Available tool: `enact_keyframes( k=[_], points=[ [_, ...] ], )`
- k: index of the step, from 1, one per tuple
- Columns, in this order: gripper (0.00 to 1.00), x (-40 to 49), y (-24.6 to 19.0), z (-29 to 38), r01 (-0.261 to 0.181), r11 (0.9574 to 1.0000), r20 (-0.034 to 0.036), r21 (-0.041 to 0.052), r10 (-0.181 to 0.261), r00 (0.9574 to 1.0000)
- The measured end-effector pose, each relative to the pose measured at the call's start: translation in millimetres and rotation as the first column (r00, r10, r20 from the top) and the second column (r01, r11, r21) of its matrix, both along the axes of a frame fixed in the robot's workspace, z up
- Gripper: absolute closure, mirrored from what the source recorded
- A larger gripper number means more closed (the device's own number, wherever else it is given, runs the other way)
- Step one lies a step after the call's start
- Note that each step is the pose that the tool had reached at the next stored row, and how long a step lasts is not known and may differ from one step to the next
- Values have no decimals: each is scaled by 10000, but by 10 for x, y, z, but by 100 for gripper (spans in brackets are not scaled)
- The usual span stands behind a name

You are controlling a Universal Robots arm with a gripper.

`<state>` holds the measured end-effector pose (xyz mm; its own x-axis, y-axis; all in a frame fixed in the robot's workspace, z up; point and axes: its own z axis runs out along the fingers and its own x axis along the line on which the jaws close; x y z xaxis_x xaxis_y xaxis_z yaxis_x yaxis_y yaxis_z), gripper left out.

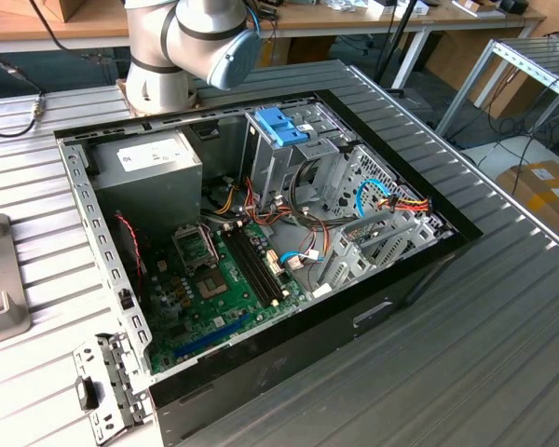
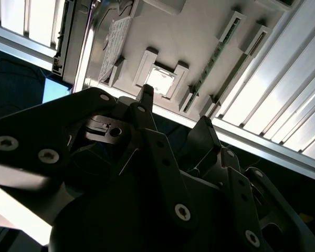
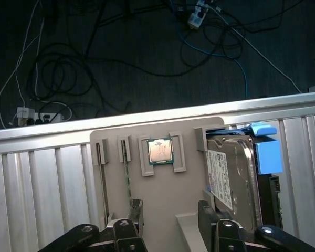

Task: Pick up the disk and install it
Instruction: 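Pick up the disk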

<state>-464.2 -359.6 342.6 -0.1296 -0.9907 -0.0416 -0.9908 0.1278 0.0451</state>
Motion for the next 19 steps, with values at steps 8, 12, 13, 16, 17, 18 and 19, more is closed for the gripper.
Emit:
enact_keyframes(
  k=[8,12,13,16,17,18,19],
  points=[
    [46,-8,19,-13,0,10000,-2,10,0,10000],
    [46,-12,24,-19,0,10000,0,14,0,10000],
    [46,-12,26,-21,0,10000,-1,15,0,10000],
    [46,-16,31,-27,0,10000,1,18,0,10000],
    [46,-17,33,-29,0,10000,1,19,0,10000],
    [46,-18,35,-30,0,10000,0,20,0,10000],
    [46,-19,37,-33,0,10000,0,22,0,10000]
  ],
)
